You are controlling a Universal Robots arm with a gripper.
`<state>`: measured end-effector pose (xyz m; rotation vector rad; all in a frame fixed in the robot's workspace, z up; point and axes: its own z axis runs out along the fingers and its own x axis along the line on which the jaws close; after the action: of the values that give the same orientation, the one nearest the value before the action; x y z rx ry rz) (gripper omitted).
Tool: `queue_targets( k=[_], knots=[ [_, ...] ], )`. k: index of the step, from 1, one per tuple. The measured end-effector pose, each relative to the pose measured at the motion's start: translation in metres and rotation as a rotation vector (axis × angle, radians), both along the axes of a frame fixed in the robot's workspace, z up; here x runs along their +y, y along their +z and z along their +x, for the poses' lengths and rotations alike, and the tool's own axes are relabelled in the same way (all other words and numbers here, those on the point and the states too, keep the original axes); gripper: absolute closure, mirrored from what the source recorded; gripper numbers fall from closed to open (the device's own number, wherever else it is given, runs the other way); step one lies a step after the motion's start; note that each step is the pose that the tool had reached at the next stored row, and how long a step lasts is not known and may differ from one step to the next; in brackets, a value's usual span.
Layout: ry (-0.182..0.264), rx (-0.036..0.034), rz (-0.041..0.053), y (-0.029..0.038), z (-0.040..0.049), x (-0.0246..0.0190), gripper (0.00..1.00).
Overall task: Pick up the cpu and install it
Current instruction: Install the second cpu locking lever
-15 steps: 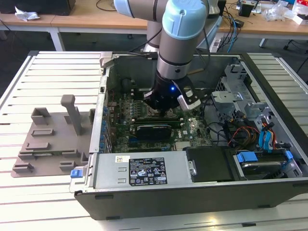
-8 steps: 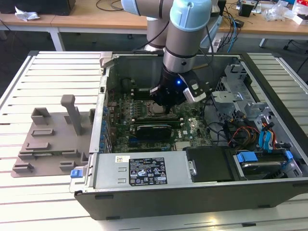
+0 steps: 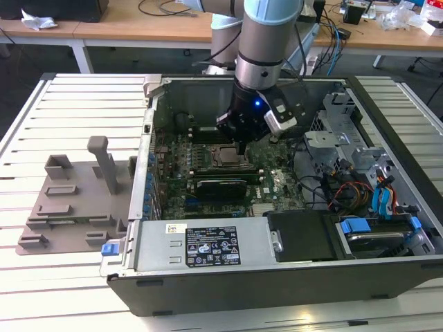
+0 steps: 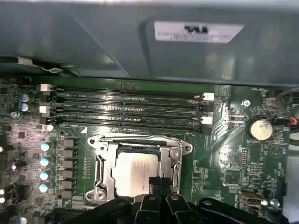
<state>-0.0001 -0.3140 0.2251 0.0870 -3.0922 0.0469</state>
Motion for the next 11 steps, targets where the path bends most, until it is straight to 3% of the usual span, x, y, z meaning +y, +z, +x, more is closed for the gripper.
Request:
queue_targets(
  k=[4,7,11],
  knots=[
    [0.0,0.0,-0.0013,0.0172,-0.0001,0.0003,0.89],
    [0.0,0.0,-0.002,0.0256,-0.0001,0.0005,0.89],
    [0.0,0.0,-0.0019,0.0273,-0.0001,0.0005,0.89]
  ],
)
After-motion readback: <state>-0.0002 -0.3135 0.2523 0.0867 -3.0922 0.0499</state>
